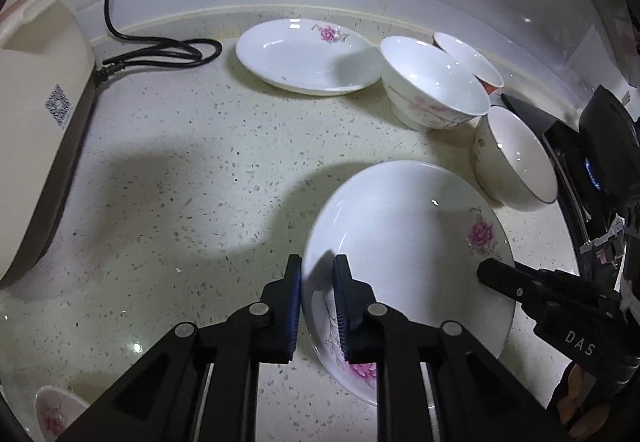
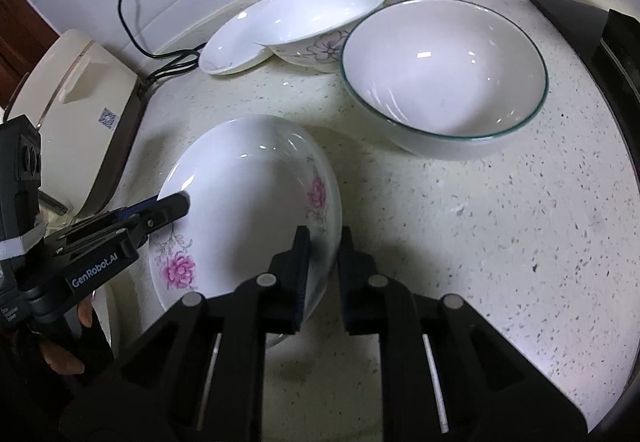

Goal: Organize plates and bowls

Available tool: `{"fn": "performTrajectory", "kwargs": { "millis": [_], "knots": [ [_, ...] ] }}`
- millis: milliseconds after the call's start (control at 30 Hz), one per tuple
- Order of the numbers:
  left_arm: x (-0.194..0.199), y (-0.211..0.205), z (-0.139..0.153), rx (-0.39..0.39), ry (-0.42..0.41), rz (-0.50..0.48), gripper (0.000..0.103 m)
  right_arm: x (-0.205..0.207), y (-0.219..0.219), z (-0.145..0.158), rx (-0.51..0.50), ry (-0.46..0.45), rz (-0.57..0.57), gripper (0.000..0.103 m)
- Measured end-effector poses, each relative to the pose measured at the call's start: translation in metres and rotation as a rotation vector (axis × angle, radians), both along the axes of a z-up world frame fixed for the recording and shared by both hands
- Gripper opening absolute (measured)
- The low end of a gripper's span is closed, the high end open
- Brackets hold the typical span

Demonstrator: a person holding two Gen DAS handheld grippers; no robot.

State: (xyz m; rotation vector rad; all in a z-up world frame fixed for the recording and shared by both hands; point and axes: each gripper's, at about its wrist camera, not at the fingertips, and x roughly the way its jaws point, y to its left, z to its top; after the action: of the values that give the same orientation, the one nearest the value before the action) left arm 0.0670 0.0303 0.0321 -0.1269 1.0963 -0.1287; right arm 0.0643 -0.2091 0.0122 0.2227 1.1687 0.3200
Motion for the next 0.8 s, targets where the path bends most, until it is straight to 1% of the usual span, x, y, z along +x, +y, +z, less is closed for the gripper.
{"fn": "performTrajectory", "kwargs": {
  "millis": [200,533,700,800],
  "knots": [
    [-0.014,-0.001,0.009,0.004,-0.019,0.019,0.016,-0.006,-0.005,0.005,0.013,-0.011,0.006,0.016],
    [-0.036,-0.003,0.021,0.010,-0.046,0.071,0.016,-0.019,-0.011,0.015,0.025,-0.036,0.053,0.016],
    [-0.050,0.001,0.028,0.015,-0.068,0.117,0.016,-0.026,-0.006,0.022,0.037,-0.049,0.094,0.016],
    [-0.063,0.009,0.033,0.018,-0.083,0.155,0.016,-0.028,0.004,0.026,0.049,-0.057,0.127,0.017]
  ]
}}
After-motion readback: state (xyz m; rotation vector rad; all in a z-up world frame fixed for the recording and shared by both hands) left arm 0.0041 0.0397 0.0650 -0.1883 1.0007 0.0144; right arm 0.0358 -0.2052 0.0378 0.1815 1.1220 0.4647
